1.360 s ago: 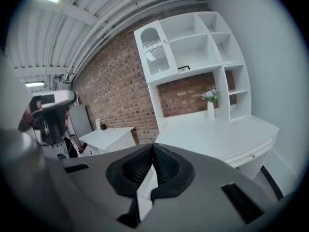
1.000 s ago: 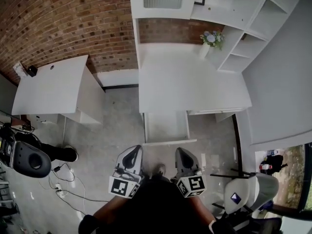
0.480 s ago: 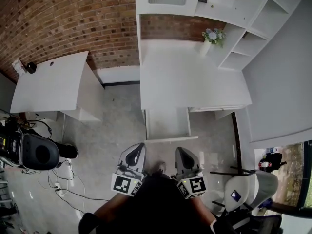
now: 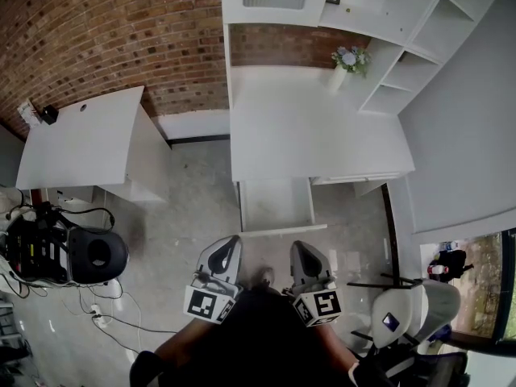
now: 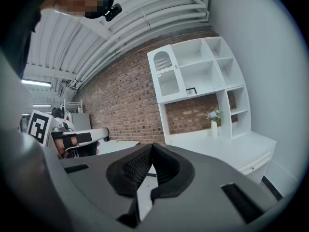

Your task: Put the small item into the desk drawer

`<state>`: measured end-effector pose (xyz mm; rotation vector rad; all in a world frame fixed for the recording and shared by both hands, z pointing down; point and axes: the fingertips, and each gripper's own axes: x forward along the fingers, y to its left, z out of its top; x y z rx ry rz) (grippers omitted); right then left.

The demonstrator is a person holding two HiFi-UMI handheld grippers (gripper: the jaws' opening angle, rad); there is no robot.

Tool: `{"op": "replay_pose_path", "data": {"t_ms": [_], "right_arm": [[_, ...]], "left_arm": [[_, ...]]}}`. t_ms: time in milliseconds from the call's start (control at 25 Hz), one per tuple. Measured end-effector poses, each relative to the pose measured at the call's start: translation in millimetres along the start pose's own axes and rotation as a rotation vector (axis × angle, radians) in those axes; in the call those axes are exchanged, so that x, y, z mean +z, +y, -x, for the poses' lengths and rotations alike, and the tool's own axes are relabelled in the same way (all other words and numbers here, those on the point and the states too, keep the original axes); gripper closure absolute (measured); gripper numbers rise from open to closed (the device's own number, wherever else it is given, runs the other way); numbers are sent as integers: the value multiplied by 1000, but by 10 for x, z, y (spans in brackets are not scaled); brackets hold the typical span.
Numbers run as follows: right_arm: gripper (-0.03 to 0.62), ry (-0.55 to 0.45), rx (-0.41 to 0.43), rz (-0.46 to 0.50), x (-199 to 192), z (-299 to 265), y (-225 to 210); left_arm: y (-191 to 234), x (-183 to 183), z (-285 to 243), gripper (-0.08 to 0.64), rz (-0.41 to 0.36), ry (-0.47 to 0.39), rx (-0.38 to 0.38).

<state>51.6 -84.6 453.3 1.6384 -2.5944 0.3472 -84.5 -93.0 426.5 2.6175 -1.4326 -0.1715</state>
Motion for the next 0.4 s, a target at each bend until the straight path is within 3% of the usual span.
{"op": "replay_pose_path", "data": {"t_ms": [400], "right_arm": [[578, -2, 21, 9, -20, -100, 63]], "left_arm": [[77, 19, -27, 537, -2, -6, -5]]}}
